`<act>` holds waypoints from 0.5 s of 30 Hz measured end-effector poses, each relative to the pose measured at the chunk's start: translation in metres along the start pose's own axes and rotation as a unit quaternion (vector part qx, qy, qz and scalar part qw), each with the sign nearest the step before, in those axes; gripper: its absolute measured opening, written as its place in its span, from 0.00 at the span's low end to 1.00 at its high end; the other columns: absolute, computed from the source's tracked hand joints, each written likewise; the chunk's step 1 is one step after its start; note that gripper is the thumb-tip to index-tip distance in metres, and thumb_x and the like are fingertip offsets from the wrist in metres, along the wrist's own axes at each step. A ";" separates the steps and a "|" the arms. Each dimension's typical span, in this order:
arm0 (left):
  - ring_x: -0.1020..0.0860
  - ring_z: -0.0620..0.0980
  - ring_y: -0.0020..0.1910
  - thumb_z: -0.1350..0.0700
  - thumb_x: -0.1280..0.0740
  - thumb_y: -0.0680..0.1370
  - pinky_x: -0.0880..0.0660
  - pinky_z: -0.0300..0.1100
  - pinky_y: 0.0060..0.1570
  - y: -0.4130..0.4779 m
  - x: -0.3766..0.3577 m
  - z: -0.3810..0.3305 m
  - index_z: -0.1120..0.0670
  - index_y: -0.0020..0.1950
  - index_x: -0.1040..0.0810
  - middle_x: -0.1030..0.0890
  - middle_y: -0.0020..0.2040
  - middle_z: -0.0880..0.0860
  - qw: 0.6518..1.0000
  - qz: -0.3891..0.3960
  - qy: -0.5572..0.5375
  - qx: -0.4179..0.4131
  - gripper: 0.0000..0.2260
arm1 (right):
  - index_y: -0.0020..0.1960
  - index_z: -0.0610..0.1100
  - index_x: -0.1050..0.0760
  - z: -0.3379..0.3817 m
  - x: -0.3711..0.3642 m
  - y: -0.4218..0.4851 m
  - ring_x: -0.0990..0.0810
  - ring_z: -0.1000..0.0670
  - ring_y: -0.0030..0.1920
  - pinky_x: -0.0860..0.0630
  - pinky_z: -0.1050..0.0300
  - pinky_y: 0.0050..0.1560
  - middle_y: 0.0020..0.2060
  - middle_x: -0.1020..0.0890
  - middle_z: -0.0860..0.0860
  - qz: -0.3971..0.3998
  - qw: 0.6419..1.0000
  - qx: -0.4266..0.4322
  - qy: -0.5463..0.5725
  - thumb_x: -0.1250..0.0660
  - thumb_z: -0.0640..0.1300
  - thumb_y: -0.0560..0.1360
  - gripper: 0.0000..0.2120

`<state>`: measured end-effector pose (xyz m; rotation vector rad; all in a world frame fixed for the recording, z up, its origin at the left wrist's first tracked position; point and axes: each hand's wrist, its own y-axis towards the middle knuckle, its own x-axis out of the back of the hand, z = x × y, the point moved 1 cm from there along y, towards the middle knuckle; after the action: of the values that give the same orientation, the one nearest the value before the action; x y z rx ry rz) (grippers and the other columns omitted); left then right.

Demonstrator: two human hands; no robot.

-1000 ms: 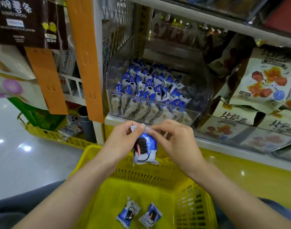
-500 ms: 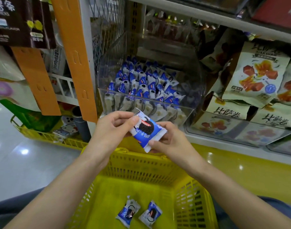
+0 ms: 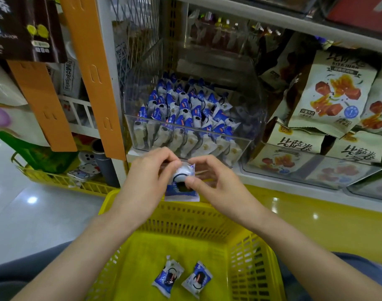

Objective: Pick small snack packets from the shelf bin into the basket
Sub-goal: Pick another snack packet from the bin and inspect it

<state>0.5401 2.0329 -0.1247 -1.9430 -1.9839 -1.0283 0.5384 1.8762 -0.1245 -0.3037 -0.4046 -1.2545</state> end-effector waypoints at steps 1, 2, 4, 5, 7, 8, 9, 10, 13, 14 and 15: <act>0.26 0.39 0.43 0.57 0.35 0.77 0.31 0.30 0.40 -0.002 -0.002 -0.001 0.51 0.41 0.24 0.24 0.37 0.45 1.000 0.010 0.010 -0.016 0.05 | 0.56 0.48 0.26 0.001 -0.001 0.000 0.20 0.56 0.47 0.23 0.59 0.51 0.45 0.20 0.56 -0.015 1.000 0.011 -0.009 0.32 0.47 0.74 0.11; 0.26 0.40 0.43 0.56 0.35 0.77 0.31 0.32 0.41 -0.003 -0.004 -0.001 0.50 0.41 0.25 0.24 0.38 0.45 0.999 0.018 0.010 -0.026 0.05 | 0.53 0.47 0.24 0.002 -0.001 0.000 0.20 0.55 0.44 0.22 0.56 0.49 0.41 0.19 0.54 -0.025 0.999 0.025 -0.027 0.33 0.48 0.74 0.09; 0.26 0.42 0.43 0.55 0.36 0.77 0.30 0.34 0.41 -0.006 -0.006 -0.002 0.48 0.41 0.26 0.23 0.37 0.45 0.999 0.023 0.005 -0.038 0.06 | 0.48 0.46 0.22 0.003 -0.001 0.001 0.20 0.51 0.38 0.23 0.53 0.45 0.35 0.19 0.49 -0.032 0.998 0.038 -0.041 0.34 0.47 0.75 0.06; 0.25 0.42 0.43 0.54 0.36 0.77 0.30 0.34 0.41 -0.006 -0.006 -0.002 0.48 0.41 0.26 0.23 0.37 0.45 0.999 0.022 0.002 -0.039 0.06 | 0.46 0.45 0.22 0.003 0.000 0.002 0.20 0.51 0.37 0.24 0.55 0.44 0.33 0.19 0.48 -0.030 0.999 0.033 -0.030 0.34 0.46 0.75 0.05; 0.25 0.40 0.42 0.55 0.36 0.77 0.31 0.31 0.40 -0.007 -0.006 -0.003 0.48 0.41 0.25 0.23 0.37 0.44 0.999 0.014 -0.003 -0.036 0.06 | 0.43 0.45 0.21 0.004 0.003 0.005 0.22 0.55 0.33 0.26 0.63 0.40 0.30 0.20 0.50 -0.020 1.000 0.011 0.020 0.33 0.44 0.75 0.04; 0.25 0.39 0.42 0.55 0.36 0.77 0.31 0.28 0.40 -0.007 -0.006 -0.003 0.47 0.41 0.25 0.23 0.36 0.43 0.999 0.011 -0.007 -0.034 0.05 | 0.43 0.44 0.21 0.004 0.004 0.006 0.23 0.58 0.32 0.27 0.67 0.38 0.29 0.21 0.52 -0.014 0.999 -0.001 0.046 0.32 0.43 0.74 0.04; 0.25 0.38 0.42 0.55 0.36 0.77 0.32 0.27 0.40 -0.007 -0.006 -0.004 0.48 0.41 0.25 0.23 0.36 0.42 1.000 0.008 -0.014 -0.027 0.05 | 0.43 0.43 0.21 0.005 0.005 0.007 0.24 0.59 0.32 0.27 0.68 0.38 0.29 0.21 0.52 -0.011 0.998 -0.011 0.067 0.33 0.42 0.75 0.04; 0.24 0.37 0.42 0.55 0.35 0.77 0.31 0.26 0.39 -0.007 -0.006 -0.005 0.48 0.41 0.24 0.22 0.36 0.42 1.000 0.006 -0.024 -0.013 0.05 | 0.43 0.41 0.20 0.004 0.006 0.008 0.23 0.58 0.34 0.27 0.66 0.40 0.30 0.21 0.51 -0.011 0.996 -0.021 0.086 0.34 0.41 0.75 0.05; 0.23 0.38 0.37 0.52 0.35 0.76 0.29 0.29 0.34 -0.005 -0.007 -0.003 0.50 0.41 0.22 0.20 0.35 0.44 0.997 0.012 -0.058 0.048 0.05 | 0.43 0.43 0.20 0.001 0.007 0.008 0.22 0.53 0.40 0.24 0.59 0.43 0.38 0.18 0.45 -0.011 0.987 -0.063 0.148 0.35 0.41 0.76 0.06; 0.24 0.39 0.33 0.51 0.35 0.75 0.31 0.30 0.31 -0.005 -0.007 -0.002 0.50 0.40 0.21 0.20 0.33 0.45 0.996 0.016 -0.066 0.060 0.06 | 0.43 0.44 0.20 0.001 0.006 0.008 0.22 0.53 0.40 0.24 0.59 0.42 0.39 0.18 0.44 -0.012 0.985 -0.067 0.158 0.35 0.41 0.76 0.06; 0.27 0.40 0.29 0.51 0.35 0.76 0.33 0.31 0.29 -0.004 -0.007 -0.002 0.50 0.39 0.22 0.22 0.30 0.46 0.995 0.020 -0.076 0.069 0.07 | 0.42 0.44 0.20 0.002 0.006 0.008 0.22 0.52 0.40 0.24 0.59 0.41 0.39 0.18 0.43 -0.015 0.986 -0.058 0.152 0.34 0.41 0.75 0.05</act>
<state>0.5366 2.0267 -0.1290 -2.0307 -2.0249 -0.7332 0.5474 1.8741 -0.1204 -0.2003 -0.0740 -1.3330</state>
